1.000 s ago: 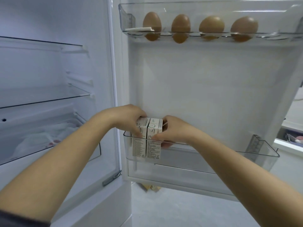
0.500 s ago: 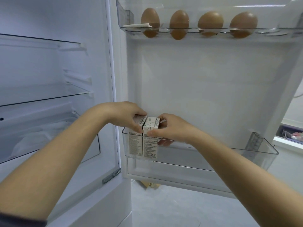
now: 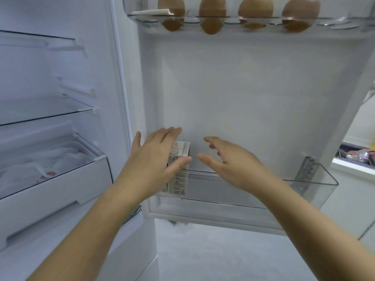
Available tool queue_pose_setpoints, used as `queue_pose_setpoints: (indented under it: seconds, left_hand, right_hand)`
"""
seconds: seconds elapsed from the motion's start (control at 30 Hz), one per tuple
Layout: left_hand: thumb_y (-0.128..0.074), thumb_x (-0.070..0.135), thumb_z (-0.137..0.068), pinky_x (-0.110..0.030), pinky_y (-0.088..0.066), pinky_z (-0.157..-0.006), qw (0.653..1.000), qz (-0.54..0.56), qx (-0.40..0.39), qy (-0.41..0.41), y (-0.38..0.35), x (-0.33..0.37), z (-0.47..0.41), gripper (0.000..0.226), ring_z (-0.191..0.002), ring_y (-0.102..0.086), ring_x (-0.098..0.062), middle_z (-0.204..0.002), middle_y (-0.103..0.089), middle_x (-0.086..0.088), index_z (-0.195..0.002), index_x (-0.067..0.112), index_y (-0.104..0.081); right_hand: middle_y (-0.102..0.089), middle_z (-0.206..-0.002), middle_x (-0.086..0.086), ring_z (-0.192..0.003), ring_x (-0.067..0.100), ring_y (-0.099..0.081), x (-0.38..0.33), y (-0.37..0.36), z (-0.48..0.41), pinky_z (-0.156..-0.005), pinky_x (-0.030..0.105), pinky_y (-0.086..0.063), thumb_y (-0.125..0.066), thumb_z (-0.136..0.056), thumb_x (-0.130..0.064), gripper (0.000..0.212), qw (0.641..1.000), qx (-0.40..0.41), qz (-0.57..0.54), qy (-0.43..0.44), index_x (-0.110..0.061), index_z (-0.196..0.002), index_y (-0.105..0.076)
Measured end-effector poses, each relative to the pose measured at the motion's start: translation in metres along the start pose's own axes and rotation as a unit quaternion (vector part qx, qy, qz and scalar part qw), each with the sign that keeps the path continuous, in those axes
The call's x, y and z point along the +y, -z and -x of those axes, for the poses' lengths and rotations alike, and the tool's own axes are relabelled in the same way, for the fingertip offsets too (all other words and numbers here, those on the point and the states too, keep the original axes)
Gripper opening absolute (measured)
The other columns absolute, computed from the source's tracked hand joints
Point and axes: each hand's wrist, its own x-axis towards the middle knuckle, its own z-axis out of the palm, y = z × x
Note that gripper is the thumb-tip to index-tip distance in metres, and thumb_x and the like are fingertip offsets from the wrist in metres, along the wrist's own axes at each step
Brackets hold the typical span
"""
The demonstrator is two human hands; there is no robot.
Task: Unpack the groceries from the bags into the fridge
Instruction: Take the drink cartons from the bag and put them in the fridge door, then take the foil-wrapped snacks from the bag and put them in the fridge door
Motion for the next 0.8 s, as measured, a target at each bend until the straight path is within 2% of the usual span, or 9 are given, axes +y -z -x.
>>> queue_pose_setpoints:
  seconds: [0.07, 0.13, 0.23, 0.37, 0.53, 0.8]
  left_hand:
    - [-0.018, 0.070, -0.084, -0.052, -0.002, -0.116, 0.999, -0.010, 0.037, -0.019, -0.008, 0.011, 0.002, 0.078, -0.144, -0.019, -0.011, -0.154, -0.030, 0.007, -0.149, 0.028, -0.025]
    - [-0.024, 0.065, -0.089, -0.058, -0.007, -0.114, 0.996, -0.012, 0.072, -0.047, -0.016, 0.024, 0.004, 0.070, -0.143, -0.026, -0.016, -0.152, -0.037, 0.002, -0.145, 0.024, -0.034]
    - [-0.033, 0.056, -0.093, -0.059, -0.010, -0.112, 0.991, -0.007, 0.104, -0.081, -0.025, 0.049, 0.006, 0.058, -0.139, -0.034, -0.018, -0.146, -0.045, 0.000, -0.138, 0.021, -0.044]
    - [-0.034, 0.054, -0.093, -0.062, -0.009, -0.111, 0.991, 0.003, 0.102, -0.087, -0.037, 0.089, 0.003, 0.055, -0.138, -0.037, -0.019, -0.144, -0.047, 0.000, -0.135, 0.021, -0.048]
    - [-0.034, 0.052, -0.093, -0.066, -0.012, -0.109, 0.990, 0.037, 0.100, -0.095, -0.054, 0.156, 0.004, 0.055, -0.138, -0.037, -0.021, -0.144, -0.048, -0.002, -0.134, 0.019, -0.050]
    - [-0.035, 0.049, -0.092, -0.065, -0.004, -0.112, 0.982, 0.122, 0.086, -0.119, -0.094, 0.292, 0.022, 0.054, -0.141, -0.033, -0.020, -0.145, -0.046, -0.002, -0.136, 0.020, -0.049]
  right_hand:
    - [-0.047, -0.143, -0.011, -0.126, 0.013, -0.048, 0.006, 0.002, 0.008, -0.097, 0.033, -0.041, -0.035, -0.094, -0.063, 0.059, 0.999, 0.039, 0.020, 0.000, -0.034, -0.145, -0.032]
    - [-0.052, -0.138, -0.011, -0.124, 0.012, -0.050, 0.013, 0.003, 0.018, -0.092, 0.031, -0.040, -0.040, -0.096, -0.055, 0.051, 0.994, 0.112, 0.013, 0.012, -0.029, -0.140, -0.042]
    - [-0.063, -0.124, -0.002, -0.112, 0.022, -0.059, 0.029, 0.005, 0.032, -0.088, 0.036, -0.044, -0.040, -0.092, -0.050, 0.051, 0.972, 0.228, 0.016, 0.047, -0.017, -0.127, -0.057]
    - [-0.063, -0.123, 0.004, -0.112, 0.027, -0.059, 0.061, 0.014, 0.060, -0.093, 0.039, -0.042, -0.040, -0.090, -0.045, 0.051, 0.957, 0.282, 0.068, 0.035, -0.014, -0.124, -0.060]
    - [-0.055, -0.137, 0.008, -0.129, 0.030, -0.048, 0.110, 0.034, 0.113, -0.109, 0.051, -0.035, -0.040, -0.091, -0.047, 0.052, 0.953, 0.280, 0.110, -0.016, -0.017, -0.131, -0.056]
    - [-0.042, -0.150, 0.006, -0.142, 0.026, -0.032, 0.199, 0.070, 0.226, -0.116, 0.052, -0.024, -0.033, -0.093, -0.051, 0.059, 0.955, 0.229, 0.156, -0.107, -0.022, -0.143, -0.043]
